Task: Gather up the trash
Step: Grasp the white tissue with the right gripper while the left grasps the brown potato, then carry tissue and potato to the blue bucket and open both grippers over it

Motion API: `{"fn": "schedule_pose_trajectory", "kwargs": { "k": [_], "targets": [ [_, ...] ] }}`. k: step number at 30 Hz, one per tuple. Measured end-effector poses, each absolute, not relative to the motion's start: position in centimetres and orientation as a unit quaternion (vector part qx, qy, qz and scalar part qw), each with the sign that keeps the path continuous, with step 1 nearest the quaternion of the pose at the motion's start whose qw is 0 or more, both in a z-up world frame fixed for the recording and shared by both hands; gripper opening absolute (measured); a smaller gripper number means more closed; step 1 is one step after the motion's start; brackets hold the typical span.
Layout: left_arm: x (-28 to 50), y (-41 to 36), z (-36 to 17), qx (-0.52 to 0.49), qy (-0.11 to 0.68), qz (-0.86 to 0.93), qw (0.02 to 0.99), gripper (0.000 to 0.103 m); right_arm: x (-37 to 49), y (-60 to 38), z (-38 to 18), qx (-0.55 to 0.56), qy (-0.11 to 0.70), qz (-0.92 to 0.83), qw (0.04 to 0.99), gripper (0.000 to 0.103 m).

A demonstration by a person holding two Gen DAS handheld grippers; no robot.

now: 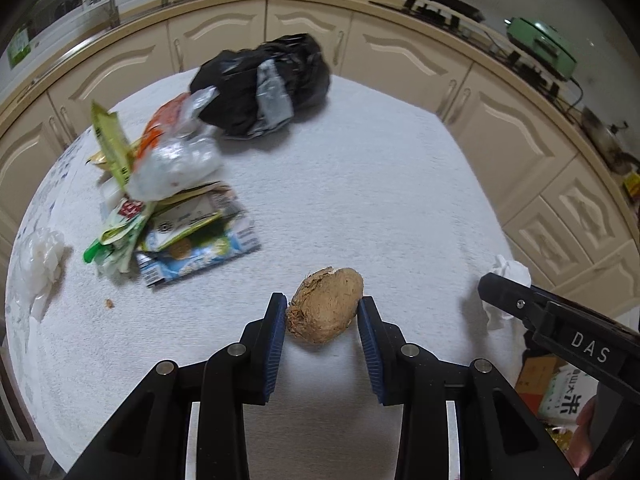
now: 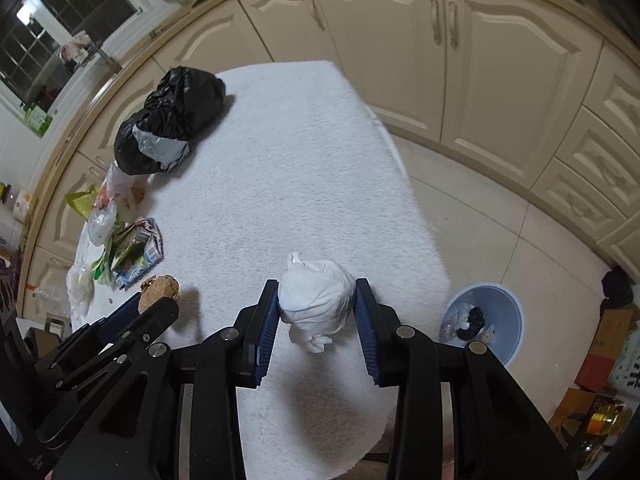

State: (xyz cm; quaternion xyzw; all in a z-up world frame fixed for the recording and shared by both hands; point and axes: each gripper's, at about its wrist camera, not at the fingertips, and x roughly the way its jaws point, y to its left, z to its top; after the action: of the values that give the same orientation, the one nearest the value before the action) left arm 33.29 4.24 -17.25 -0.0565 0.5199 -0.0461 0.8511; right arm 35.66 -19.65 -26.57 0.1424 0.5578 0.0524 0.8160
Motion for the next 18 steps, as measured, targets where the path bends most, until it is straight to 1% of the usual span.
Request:
{"fn": "schedule_pose_trajectory", "kwargs": {
  "k": [11,18],
  "targets": [
    [33.2,-3.1,-16.7,-0.011,0.522,-0.111,0.845,0.032,32.6,-26.6,-25.9,0.184,0.541,-0.004,0.821,0.037],
    [32.7,-10.2,-16.9,0.037,0.519,-0.165,0.838,0.032,29.6,-32.4,-25.9,0.22,0.529,-0.048,0.818,0.037]
  ]
}}
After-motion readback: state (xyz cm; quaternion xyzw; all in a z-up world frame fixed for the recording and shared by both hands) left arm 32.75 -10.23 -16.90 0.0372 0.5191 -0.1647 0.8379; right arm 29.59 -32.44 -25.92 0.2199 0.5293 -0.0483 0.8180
